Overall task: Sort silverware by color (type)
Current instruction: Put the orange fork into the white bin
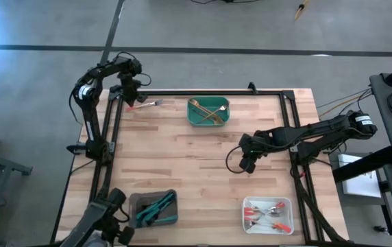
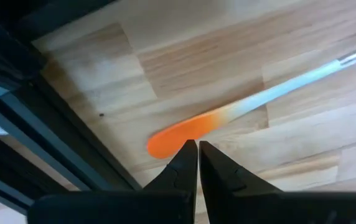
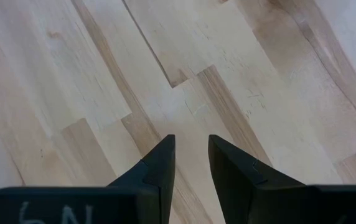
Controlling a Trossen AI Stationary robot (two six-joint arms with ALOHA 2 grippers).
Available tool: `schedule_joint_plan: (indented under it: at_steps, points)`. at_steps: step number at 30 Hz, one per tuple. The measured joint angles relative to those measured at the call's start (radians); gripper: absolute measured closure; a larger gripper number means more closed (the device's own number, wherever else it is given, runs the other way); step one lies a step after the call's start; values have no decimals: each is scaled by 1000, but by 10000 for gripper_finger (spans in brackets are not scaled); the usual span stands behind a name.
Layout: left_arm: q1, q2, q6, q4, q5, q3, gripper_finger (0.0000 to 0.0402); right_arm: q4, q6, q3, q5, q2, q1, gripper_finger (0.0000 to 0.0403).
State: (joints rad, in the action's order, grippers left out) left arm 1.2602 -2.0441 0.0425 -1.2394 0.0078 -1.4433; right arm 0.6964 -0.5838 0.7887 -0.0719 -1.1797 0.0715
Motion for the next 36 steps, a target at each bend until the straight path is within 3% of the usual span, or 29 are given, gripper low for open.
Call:
schedule_joint_plan:
  at_steps: [16,29,36]
  points:
    - [-16,-13,-58,62,-106,10,401,0,-8,-6,0,0,0,314]
    - [-103,-68,59,-12,-171,10,401,0,-7,-6,0,0,0,314]
    - [-204,-68,154,-50,-91,11,401,-7,5,-6,0,0,-3,314]
